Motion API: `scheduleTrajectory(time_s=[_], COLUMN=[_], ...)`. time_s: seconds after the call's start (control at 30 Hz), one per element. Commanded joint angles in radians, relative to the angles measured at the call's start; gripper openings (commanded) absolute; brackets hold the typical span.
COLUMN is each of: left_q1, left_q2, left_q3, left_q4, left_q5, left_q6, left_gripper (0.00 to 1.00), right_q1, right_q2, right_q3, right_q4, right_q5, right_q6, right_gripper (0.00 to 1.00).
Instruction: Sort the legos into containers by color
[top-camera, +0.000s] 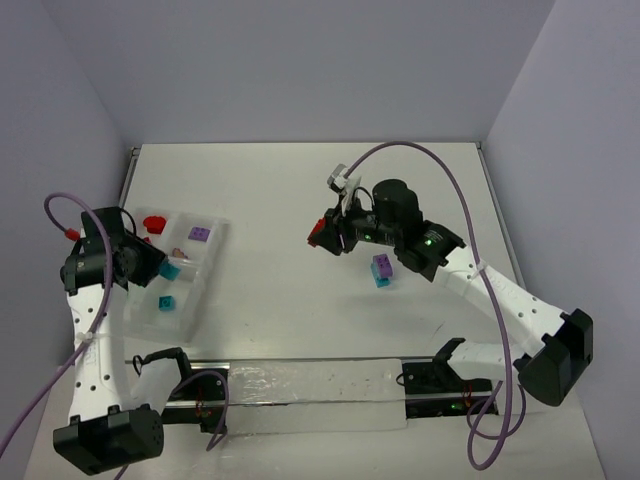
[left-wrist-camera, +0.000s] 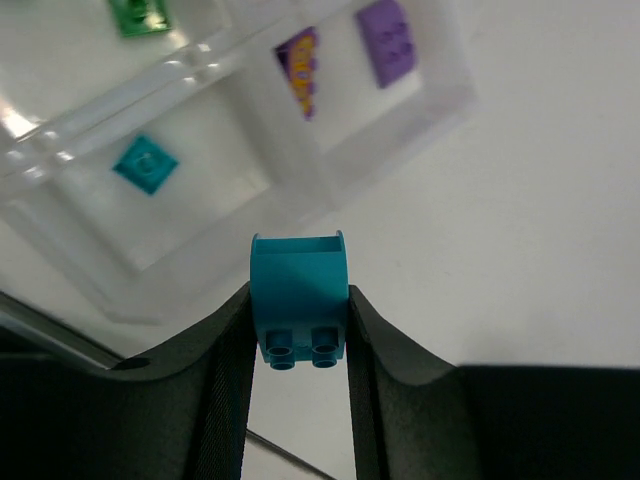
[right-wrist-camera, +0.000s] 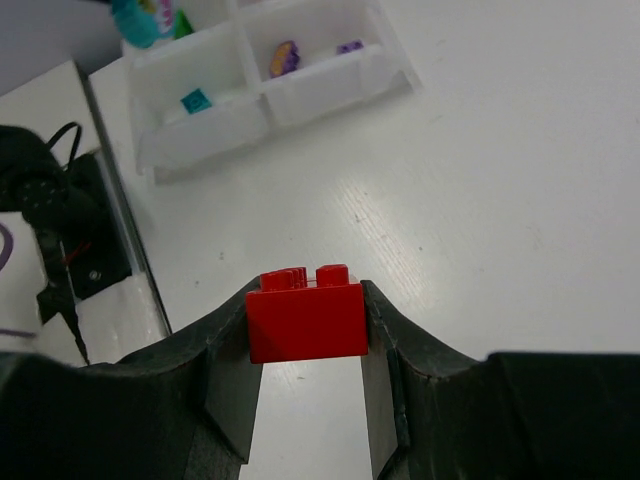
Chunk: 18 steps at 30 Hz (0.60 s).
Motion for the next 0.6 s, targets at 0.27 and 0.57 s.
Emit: scheduleTrajectory(time_s=[0.27,0.57], left_q1=[0.006,0.006], left_q2=[0.079,0.094], left_q3=[-0.172,-0.144], left_q4=[0.046,0.070], left_q5=[-0.181,-0.170], left_q6=[-0.066,-0.025], left_gripper=[0.13,0.90], right_q1=[0.019,0.019], right_q2=[0.015,-0.012], right_q3=[0.095,0.092], right_q4=[-0.227,-0.228], right_q5=[0.349,0.311], right_q6=[0.122,0.157], right_gripper=[0.00,0.00])
